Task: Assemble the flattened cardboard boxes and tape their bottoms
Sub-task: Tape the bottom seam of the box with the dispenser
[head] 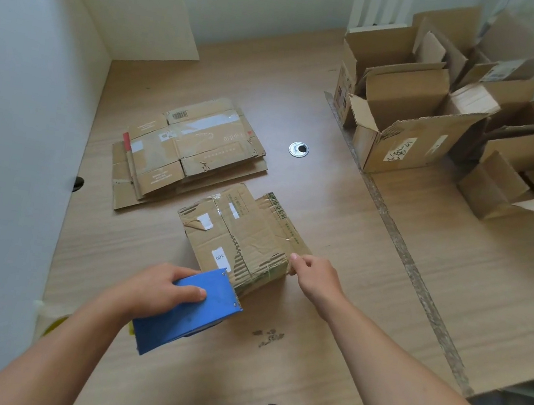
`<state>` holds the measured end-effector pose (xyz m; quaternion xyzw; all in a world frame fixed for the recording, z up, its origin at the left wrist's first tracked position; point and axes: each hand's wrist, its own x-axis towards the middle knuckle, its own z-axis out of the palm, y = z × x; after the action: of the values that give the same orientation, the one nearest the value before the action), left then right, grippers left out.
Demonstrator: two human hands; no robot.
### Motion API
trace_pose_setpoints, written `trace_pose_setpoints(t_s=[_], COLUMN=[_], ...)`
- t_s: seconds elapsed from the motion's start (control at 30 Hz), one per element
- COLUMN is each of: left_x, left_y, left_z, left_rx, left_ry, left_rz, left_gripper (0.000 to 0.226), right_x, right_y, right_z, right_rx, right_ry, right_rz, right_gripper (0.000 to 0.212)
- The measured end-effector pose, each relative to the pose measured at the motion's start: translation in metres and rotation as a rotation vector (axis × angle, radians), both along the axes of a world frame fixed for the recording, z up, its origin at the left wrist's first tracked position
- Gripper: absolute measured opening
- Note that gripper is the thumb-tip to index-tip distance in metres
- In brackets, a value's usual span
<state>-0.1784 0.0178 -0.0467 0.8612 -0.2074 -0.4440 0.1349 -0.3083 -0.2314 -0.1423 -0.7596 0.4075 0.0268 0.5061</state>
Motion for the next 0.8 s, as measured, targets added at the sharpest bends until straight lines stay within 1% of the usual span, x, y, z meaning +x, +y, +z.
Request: trace_pose_setpoints(t_s=[0.07,0.13,0.27,0.33,0.43,0.5,0.57,0.67,0.73,0.77,0.8], left_x=[0.001,0.002,0.003,0.004,0.004,0.005,0.005,0.007,0.008,0.008,0.008], left_y=[0.002,0.004,0.005,0.004,0.005,0.005,0.005,0.005,0.005,0.005,0.005], left_z=[-0.002,-0.006,-0.007,-0.007,-0.008,-0.008,-0.007,-0.007,-0.007,-0.007,-0.007], left_rx=[-0.007,-0.009,-0.016,-0.019,-0.029,-0.030,-0.035,-0.033,-0.029,-0.032,-0.037], left_ry=[0.003,0.008,0.023,0.024,0.030,0.046,0.067,0.076,0.080,0.083,0.086], left_rz=[0.011,0.011,0.013,0.007,0.002,0.003,0.004,0.003,-0.001,-0.006,-0.009], left_gripper=[0.023,0.024,0.029,0.026,0.024,0.025,0.031,0.033,0.040,0.041,0.039], right_x=[-0.003,-0.005,-0.003,-0.002,-0.001,-0.002,-0.004,-0.003,-0.003,-0.003,-0.002], right_y=[0.002,0.003,0.006,0.005,0.006,0.009,0.010,0.010,0.010,0.010,0.008], right_z=[0.004,0.008,0.016,0.015,0.007,0.000,-0.006,-0.015,-0.017,-0.015,-0.013], right_rx=[0.041,0.052,-0.043,-0.056,0.126,0.179,0.112,-0.130,-0.282,-0.355,-0.427], right_ry=[-0.024,-0.046,-0.051,-0.060,-0.127,-0.153,-0.179,-0.105,-0.060,-0.073,-0.109], right_rz=[-0.024,-0.017,0.161,0.187,0.079,0.025,0.049,0.131,0.164,0.182,0.218], right_gripper=[0.043,0.043,0.044,0.042,0.035,0.029,0.028,0.030,0.029,0.028,0.032])
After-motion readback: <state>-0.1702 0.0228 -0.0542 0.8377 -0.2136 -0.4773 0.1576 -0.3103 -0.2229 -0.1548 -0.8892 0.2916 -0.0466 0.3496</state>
